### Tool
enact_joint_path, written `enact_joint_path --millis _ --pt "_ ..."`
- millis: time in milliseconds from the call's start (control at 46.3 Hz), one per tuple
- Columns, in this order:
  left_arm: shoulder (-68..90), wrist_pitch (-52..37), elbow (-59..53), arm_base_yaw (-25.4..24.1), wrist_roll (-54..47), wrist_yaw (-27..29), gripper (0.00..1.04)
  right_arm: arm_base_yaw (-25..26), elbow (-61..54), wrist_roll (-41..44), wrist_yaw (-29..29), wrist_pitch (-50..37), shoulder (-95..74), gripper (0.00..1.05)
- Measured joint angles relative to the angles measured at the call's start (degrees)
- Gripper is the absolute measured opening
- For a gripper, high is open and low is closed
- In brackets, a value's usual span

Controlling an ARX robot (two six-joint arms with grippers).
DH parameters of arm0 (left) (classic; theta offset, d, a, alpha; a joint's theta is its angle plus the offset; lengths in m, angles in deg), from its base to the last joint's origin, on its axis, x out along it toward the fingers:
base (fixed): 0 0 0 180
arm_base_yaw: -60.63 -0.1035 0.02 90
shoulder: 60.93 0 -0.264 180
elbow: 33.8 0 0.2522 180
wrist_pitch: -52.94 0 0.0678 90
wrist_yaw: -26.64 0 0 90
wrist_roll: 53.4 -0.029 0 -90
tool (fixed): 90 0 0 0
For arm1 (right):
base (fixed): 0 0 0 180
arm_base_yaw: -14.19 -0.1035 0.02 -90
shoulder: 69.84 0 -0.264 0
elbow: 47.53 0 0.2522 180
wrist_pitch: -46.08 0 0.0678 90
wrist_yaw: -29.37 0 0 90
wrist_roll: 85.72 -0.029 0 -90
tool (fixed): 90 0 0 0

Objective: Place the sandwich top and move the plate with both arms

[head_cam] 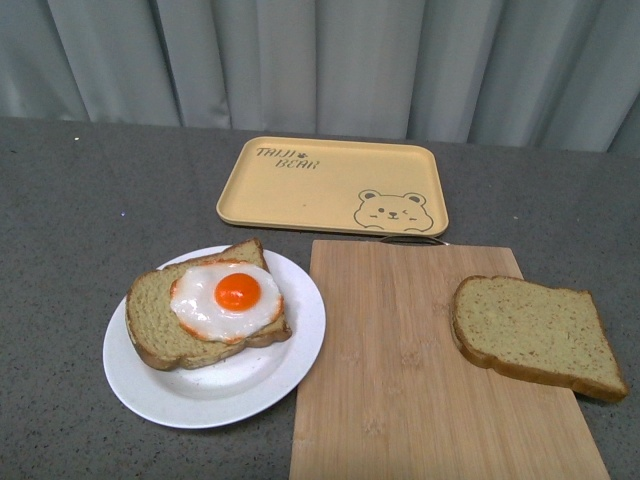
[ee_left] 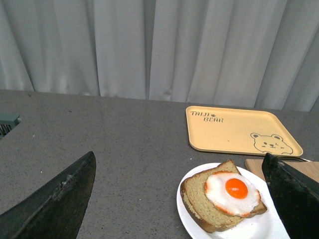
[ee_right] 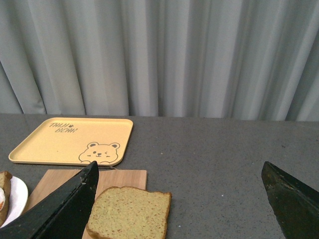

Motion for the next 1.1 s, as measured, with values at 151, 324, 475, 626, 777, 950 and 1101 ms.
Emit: enact_joint_path --millis 151,324,475,626,777,950,1101 --pt "0.0 0.0 0.0 0.0 0.0 0.0 0.98 0.0 0.0 0.0 0.0 0.0 0.0 0.95" --pt "0.0 0.0 0.0 0.0 0.0 0.0 0.98 0.0 0.0 0.0 0.0 0.0 0.0 0.95" --pt "0.0 0.0 0.0 0.0 0.0 0.0 0.98 0.0 0.0 0.0 0.0 0.0 0.0 0.95" --pt "0.0 0.0 0.0 0.0 0.0 0.0 0.98 0.0 0.0 0.0 0.0 0.0 0.0 0.95" --pt "0.0 0.0 0.0 0.0 0.0 0.0 0.98 0.0 0.0 0.0 0.0 0.0 0.0 0.95" --pt "0.0 0.0 0.0 0.0 0.0 0.0 0.98 0.0 0.0 0.0 0.0 0.0 0.0 0.95" --pt "0.0 0.0 0.0 0.0 0.0 0.0 0.98 0.0 0.0 0.0 0.0 0.0 0.0 0.95"
